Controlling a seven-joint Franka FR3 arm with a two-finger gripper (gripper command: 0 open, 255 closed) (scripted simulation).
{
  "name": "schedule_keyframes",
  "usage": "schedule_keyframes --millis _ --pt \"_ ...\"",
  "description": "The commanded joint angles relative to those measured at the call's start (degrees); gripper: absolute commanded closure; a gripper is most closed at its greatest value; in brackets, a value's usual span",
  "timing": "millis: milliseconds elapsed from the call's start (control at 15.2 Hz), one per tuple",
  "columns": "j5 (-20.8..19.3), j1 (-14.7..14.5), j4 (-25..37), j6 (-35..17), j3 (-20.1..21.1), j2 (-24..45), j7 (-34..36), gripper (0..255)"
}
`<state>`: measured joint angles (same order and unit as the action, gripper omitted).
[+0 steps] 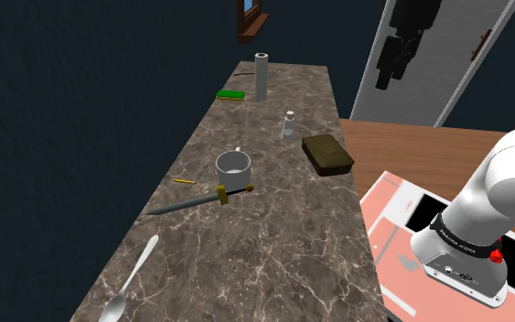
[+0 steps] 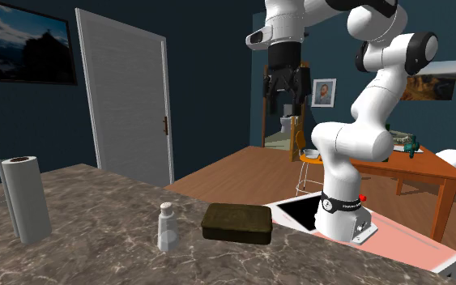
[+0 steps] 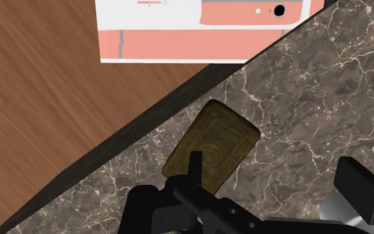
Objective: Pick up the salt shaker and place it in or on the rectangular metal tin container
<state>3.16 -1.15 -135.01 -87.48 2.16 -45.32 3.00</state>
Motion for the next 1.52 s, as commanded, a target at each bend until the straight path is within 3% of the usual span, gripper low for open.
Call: schedule_keyframes --millis 0,726,1452 --pt "0.0 0.0 0.0 0.0 0.0 0.0 0.0 0" --pt "-1.0 0.3 2.4 -18.5 -3.7 20.0 -7.4 0" --pt "1.1 0.3 14.8 -30.4 -6.0 43.5 -14.8 0"
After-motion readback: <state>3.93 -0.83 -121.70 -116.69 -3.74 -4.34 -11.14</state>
